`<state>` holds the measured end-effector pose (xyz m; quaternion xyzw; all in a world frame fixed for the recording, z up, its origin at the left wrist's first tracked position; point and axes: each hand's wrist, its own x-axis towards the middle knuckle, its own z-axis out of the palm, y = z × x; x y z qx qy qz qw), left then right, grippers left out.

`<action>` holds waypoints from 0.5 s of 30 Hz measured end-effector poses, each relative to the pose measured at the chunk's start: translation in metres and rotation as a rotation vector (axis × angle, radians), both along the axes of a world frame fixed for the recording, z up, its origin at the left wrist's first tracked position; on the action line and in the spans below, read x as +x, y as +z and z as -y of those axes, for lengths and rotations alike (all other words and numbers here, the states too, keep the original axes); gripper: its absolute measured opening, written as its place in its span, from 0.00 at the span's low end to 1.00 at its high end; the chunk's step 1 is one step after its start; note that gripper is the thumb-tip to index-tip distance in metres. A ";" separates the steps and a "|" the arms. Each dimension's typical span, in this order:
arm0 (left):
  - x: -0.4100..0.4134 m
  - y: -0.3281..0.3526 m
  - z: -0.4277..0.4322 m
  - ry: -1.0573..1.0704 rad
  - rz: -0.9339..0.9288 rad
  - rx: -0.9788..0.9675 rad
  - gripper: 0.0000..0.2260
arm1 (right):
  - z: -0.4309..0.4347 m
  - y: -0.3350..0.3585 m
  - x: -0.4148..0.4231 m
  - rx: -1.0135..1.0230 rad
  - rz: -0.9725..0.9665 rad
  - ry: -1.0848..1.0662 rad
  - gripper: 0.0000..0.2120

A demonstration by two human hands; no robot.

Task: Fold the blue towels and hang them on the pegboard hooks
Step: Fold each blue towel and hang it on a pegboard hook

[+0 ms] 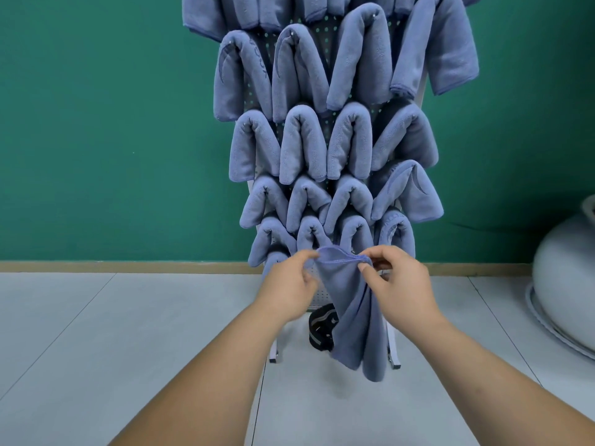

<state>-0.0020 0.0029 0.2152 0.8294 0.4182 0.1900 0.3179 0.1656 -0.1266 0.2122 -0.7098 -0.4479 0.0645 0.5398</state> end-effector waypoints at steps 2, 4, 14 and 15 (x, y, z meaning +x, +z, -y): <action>-0.008 -0.002 -0.007 -0.042 -0.122 0.034 0.15 | 0.002 0.003 0.006 -0.004 0.028 0.038 0.08; -0.013 -0.003 -0.010 -0.113 -0.168 0.049 0.11 | 0.005 0.006 0.011 -0.014 0.061 0.053 0.07; -0.011 0.011 -0.011 -0.144 -0.028 0.407 0.02 | 0.015 0.000 0.030 -0.597 0.389 -0.011 0.04; -0.012 0.011 -0.010 -0.136 -0.032 0.388 0.02 | 0.015 0.000 0.029 -0.578 0.384 -0.009 0.05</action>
